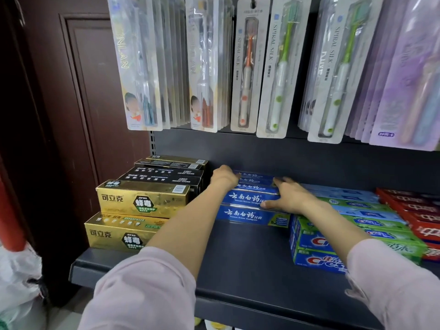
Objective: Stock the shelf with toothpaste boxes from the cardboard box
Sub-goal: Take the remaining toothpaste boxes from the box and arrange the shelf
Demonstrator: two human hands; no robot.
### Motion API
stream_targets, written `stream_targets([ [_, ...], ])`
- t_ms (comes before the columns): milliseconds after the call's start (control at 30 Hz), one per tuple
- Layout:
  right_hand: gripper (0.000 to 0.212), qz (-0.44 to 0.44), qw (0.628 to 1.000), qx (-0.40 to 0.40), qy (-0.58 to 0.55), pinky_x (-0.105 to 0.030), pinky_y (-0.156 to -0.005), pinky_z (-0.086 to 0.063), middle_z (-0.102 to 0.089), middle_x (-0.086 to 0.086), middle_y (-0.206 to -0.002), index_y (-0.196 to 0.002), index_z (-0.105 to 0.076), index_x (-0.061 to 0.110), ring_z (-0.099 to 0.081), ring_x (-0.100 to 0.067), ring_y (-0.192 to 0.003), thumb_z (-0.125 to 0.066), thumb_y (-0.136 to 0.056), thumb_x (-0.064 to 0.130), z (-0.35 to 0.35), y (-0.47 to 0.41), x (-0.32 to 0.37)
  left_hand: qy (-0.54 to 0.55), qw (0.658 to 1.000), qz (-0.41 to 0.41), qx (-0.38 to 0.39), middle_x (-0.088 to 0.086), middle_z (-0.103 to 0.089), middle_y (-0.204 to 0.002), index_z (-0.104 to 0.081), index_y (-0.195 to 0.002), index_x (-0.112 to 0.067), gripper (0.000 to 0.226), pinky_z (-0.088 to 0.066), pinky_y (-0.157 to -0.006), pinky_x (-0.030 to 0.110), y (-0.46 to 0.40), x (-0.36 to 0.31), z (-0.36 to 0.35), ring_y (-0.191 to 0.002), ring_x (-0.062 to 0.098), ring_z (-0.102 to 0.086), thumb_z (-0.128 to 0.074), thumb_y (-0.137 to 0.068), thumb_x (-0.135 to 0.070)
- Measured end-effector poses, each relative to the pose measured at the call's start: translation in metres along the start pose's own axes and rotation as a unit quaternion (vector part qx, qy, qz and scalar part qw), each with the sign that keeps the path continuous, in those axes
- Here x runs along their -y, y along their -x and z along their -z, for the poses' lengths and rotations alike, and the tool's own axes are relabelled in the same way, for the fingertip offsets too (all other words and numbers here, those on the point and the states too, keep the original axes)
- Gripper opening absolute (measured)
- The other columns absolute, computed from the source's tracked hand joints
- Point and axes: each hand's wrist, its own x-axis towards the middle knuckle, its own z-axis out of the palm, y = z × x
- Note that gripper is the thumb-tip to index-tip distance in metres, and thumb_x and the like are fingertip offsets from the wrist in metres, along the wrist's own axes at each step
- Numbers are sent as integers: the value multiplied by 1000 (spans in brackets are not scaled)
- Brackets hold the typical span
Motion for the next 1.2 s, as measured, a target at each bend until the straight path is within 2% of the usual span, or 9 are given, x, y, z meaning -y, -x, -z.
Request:
stream_targets([
  [67, 99, 3, 1000, 1, -5, -37, -116, -25, -11, -5, -159, -151, -15, 15, -19, -24, -145, -63, -77, 61, -1, -1, 0, -10, 1000, 3, -8, 18, -54, -131, -50, -126, -1, 45, -44, -94, 36, 0, 1, -6, -118, 33, -53, -50, -96, -34],
  [233, 97, 11, 1000, -7, -11, -38, -117, -23, -10, -4, -159, -151, -14, 15, -15, -23, -146, -63, -78, 59, -4, 0, -2, 6, 999, 35, -18, 16, -47, -136, -32, -137, -10, 61, -40, -101, 40, -2, 5, -11, -124, 34, -48, -52, -92, -45],
  [633, 98, 11, 1000, -5, -15, -36, -118, -22, -8, -4, -159, -151, -13, 15, -14, -22, -146, -63, -79, 57, -3, -1, -1, 39, 999, 34, -11, 16, -47, -136, -33, -136, -5, 62, -42, -101, 41, -7, 3, -9, -123, 32, -49, -57, -91, -40],
  [900, 98, 18, 1000, 3, -20, -36, -119, -18, -6, -7, -160, -151, -11, 11, -9, -24, -147, -64, -80, 54, -1, -2, 0, 12, 1000, 16, -9, 15, -48, -136, -38, -135, -5, 59, -43, -95, 35, -5, 9, -7, -123, 31, -50, -51, -94, -44],
  [1000, 99, 17, 1000, 5, -21, -37, -119, -15, -4, -8, -160, -151, -9, 11, -2, -24, -148, -63, -81, 55, -3, -3, -1, -7, 1000, 11, -9, 17, -46, -137, -37, -135, -4, 54, -41, -97, 37, 0, 8, -8, -124, 33, -48, -47, -96, -41],
  [1067, 100, 20, 1000, 7, -18, -37, -119, -12, -1, -9, -160, -152, -7, 10, 3, -23, -148, -62, -81, 56, -5, -3, -3, -102, 991, -40, -70, 18, -45, -137, -37, -133, -4, 48, -38, -101, 40, 8, 5, -11, -126, 35, -44, -43, -97, -36],
  [1133, 101, 25, 999, 5, -19, -35, -119, -10, 1, -9, -160, -152, -6, 10, 5, -23, -148, -63, -81, 55, -5, -3, -3, -208, 959, -147, -126, 16, -46, -136, -43, -132, -8, 44, -34, -103, 41, 18, -2, -17, -127, 34, -41, -40, -97, -34],
  [1200, 102, 35, 999, 1, -30, -33, -119, -11, 2, -10, -160, -151, -7, 9, 4, -23, -148, -66, -80, 50, -3, -1, -4, -229, 942, -235, -76, 12, -47, -138, -45, -135, -14, 44, -32, -104, 42, 27, -9, -24, -129, 31, -40, -37, -98, -36],
])
